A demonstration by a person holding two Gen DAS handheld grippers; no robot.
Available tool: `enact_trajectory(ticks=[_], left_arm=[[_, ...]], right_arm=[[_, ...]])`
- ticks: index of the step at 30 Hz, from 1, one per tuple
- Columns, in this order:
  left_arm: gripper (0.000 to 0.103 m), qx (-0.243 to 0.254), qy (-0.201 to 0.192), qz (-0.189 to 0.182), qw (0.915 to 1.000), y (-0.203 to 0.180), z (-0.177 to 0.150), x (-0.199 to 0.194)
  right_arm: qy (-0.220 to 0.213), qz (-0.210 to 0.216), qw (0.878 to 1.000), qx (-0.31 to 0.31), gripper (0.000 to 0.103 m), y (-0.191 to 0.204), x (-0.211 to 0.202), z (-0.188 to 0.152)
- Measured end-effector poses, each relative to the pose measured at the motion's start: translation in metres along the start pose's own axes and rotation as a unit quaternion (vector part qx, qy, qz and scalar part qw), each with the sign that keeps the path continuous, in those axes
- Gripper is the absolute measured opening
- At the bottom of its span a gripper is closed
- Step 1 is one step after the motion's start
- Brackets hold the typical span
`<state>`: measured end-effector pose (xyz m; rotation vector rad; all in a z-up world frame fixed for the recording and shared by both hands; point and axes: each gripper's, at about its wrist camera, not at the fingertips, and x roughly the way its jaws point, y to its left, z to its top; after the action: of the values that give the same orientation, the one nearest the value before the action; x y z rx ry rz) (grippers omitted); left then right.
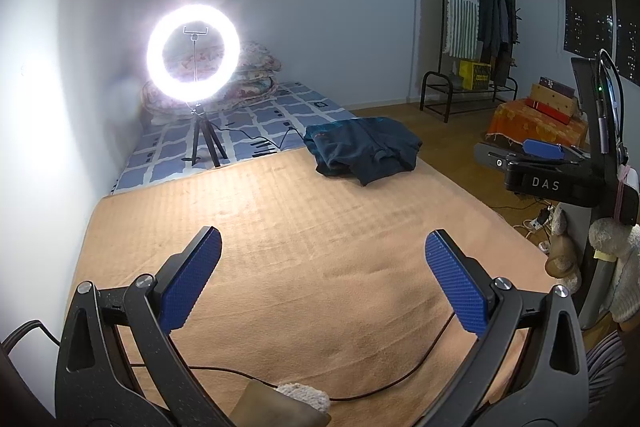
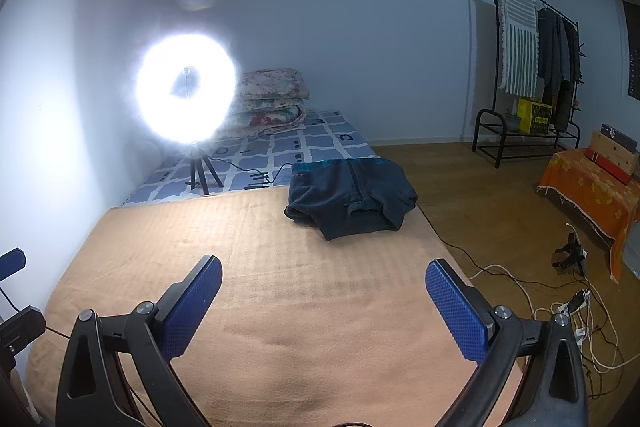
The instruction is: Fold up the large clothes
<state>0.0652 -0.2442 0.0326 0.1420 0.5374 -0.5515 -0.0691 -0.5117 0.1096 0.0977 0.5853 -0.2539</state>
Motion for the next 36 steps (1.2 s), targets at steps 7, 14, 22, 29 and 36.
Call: enact_trajectory(ticks=[7, 14, 22, 29, 36], left_arm=[[0.103, 0.004, -0.002, 0.003, 1.0, -0.0013, -0.0004, -0.0004], [0.103, 0.005, 0.003, 0.003, 1.0, -0.0004, -0.0018, 0.0021], [0.103, 0.007, 0.006, 0.005, 0.9999, -0.0019, -0.0037, 0.003], [0.103, 0.009, 0.005, 0.008, 0.9999, -0.0025, -0.0045, 0.0031], [0.103, 0.009, 0.005, 0.008, 0.9999, -0.0025, -0.0046, 0.0029]], right_arm=[[0.001, 0.0, 1.0, 0.002, 0.103, -0.0004, 0.0, -0.0006], [0.004, -0.001, 1.0, 0.001, 0.103, -0.0002, -0.0002, -0.0026], [0.006, 0.001, 1.0, 0.001, 0.103, -0.0008, 0.0002, -0.0041], [0.007, 0.001, 1.0, 0.0, 0.103, -0.0016, 0.0005, -0.0044], [0.007, 0.001, 1.0, 0.0, 0.103, -0.0015, 0.0002, -0.0046]])
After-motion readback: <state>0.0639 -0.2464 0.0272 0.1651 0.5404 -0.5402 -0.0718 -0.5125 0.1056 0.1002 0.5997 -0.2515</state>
